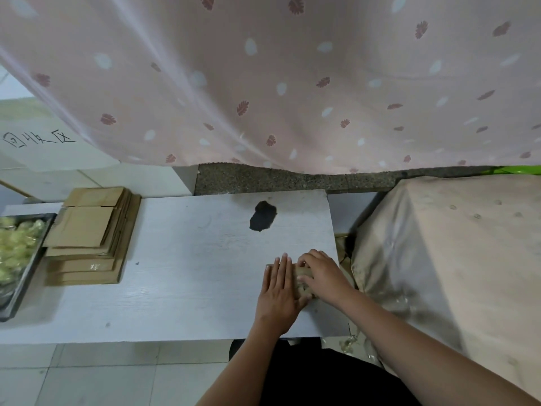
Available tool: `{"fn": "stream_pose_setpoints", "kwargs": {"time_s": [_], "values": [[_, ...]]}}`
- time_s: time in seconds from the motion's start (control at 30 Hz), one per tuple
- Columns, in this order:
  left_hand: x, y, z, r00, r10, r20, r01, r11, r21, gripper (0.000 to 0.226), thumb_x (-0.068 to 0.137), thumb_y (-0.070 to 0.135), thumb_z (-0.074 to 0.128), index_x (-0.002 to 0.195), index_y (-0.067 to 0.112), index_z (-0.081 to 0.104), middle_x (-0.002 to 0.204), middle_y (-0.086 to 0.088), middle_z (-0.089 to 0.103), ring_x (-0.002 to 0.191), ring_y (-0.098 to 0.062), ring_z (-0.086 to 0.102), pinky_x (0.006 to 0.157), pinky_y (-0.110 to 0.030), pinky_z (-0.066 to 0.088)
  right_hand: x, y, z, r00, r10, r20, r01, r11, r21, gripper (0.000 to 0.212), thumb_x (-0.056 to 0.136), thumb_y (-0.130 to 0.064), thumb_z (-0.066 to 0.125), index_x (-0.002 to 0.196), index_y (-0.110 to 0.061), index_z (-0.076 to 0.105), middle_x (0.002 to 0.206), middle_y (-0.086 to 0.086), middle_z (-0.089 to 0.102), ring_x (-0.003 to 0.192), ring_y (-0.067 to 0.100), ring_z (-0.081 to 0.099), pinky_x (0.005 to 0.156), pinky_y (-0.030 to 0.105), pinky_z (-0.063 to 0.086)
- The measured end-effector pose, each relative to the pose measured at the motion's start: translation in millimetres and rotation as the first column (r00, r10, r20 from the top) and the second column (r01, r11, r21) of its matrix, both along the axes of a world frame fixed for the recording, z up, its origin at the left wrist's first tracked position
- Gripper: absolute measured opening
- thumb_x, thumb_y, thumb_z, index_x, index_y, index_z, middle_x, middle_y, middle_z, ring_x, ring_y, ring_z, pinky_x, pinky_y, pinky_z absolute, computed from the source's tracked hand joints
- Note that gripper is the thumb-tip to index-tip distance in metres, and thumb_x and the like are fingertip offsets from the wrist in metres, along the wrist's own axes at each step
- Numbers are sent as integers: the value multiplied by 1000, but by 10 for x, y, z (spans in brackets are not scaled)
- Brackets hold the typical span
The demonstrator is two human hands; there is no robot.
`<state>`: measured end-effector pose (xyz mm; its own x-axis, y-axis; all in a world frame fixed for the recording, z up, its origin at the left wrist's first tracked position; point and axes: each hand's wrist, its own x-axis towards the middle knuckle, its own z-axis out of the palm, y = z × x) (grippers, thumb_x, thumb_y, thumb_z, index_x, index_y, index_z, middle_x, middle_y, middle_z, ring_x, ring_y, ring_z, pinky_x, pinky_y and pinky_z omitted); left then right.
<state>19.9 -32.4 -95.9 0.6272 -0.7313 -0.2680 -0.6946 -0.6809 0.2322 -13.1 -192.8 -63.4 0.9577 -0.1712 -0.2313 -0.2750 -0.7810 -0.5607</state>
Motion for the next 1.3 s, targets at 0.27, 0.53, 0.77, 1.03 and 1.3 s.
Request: {"fn": "stream_pose_setpoints", "kwargs": {"time_s": [0.27, 0.53, 0.77, 1.03, 1.3], "values": [[-19, -16, 18, 999, -7, 52, 5, 999, 42, 91, 95, 69, 10, 153, 2, -12, 162, -15, -18, 151, -29, -17, 124, -47, -11, 50, 45, -88, 1000, -8, -6, 8, 1000, -27, 4, 94, -21, 62, 97, -18, 63, 102, -6, 56, 105, 14, 48, 95, 30, 35], [-61, -64, 111, 998, 45, 33, -47, 995, 86, 89, 96, 65, 17, 152, -3, 21, 161, -20, 23, 149, -32, 24, 116, -43, 11, 26, 69, -133, 999, -18, 46, 19, 1000, -8, 16, 92, -23, 66, 107, -20, 63, 105, -6, 58, 105, 14, 51, 96, 30, 34], [-80, -71, 77, 998, 63, 31, -65, 996, 60, 89, 98, 64, 15, 154, -5, 17, 163, -20, 11, 152, -34, 15, 119, -43, 3, -125, 94, -181, 985, -16, 170, 8, 999, 48, 30, 93, -15, 65, 122, -15, 70, 113, -3, 63, 108, 15, 53, 95, 19, 36], [-62, -55, -8, 998, 56, -16, -56, 997, 47, 89, 94, 68, 3, 150, 4, -22, 160, -11, -28, 150, -29, -24, 120, -43, -18, -149, 117, -168, 978, -81, 192, 56, 990, 131, 32, 93, -9, 65, 125, -11, 69, 112, -1, 62, 109, 15, 53, 98, 21, 41], [-81, -67, 75, 996, 84, -16, -83, 994, 77, 89, 96, 67, 10, 153, -1, -2, 163, -18, -8, 153, -34, 0, 120, -43, -2, -84, 119, -183, 981, -100, 168, 78, 988, 130, 23, 92, -9, 67, 113, -12, 74, 104, -2, 63, 102, 14, 52, 91, 15, 35]]}}
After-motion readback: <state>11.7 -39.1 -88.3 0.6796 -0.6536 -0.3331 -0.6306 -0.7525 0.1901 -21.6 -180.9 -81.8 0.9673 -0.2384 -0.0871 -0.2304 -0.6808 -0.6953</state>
